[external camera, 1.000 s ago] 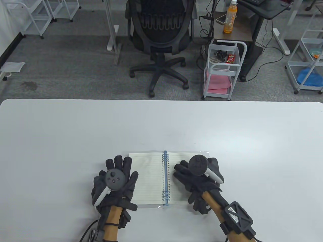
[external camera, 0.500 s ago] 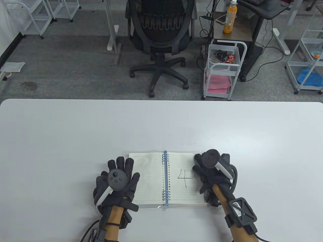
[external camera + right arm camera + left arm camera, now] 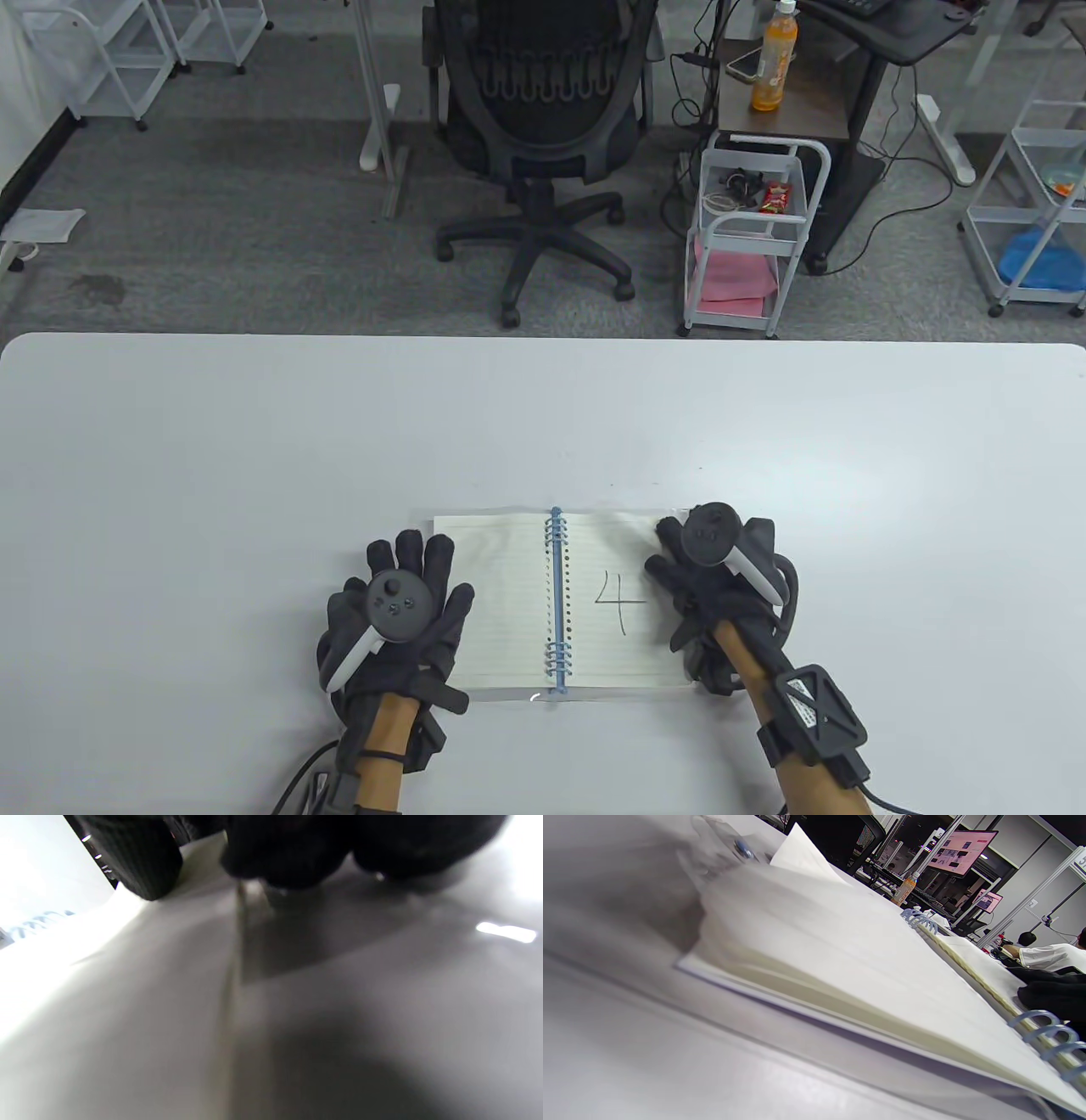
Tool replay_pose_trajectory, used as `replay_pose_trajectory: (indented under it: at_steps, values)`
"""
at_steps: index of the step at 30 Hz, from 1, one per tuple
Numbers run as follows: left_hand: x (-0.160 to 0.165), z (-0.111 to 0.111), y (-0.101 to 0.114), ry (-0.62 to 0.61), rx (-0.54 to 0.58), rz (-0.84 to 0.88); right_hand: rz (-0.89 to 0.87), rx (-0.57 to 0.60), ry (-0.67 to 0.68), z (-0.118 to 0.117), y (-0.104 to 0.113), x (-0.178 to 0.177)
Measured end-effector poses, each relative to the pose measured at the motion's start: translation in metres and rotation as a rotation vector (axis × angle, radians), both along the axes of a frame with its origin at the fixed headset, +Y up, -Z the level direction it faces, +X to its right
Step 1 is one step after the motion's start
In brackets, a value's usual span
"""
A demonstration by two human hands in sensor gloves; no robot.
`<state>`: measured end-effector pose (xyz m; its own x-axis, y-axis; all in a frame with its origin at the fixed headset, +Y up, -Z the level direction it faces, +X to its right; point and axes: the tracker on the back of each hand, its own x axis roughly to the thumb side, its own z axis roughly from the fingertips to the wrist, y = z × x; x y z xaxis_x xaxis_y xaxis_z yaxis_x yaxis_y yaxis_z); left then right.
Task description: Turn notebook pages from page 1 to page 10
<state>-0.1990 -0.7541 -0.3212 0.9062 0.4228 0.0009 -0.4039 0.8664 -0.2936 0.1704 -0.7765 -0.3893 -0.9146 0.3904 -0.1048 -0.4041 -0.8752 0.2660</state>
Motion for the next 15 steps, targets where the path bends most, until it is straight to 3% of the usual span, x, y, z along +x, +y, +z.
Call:
replay_pose_trajectory:
  at_steps: [6,12,15]
  values:
    - [-0.001,0.0,0.0,0.005,0.006,0.006,-0.27,-0.044,0.066,0.007,0.017,-0.008]
    - [-0.003,0.0,0.001,0.011,0.009,0.015,-0.595,-0.15,0.167,0.014,0.019,-0.02]
    - [-0.004,0.001,0.002,0.014,0.016,0.025,-0.666,-0.203,0.218,0.017,0.021,-0.029]
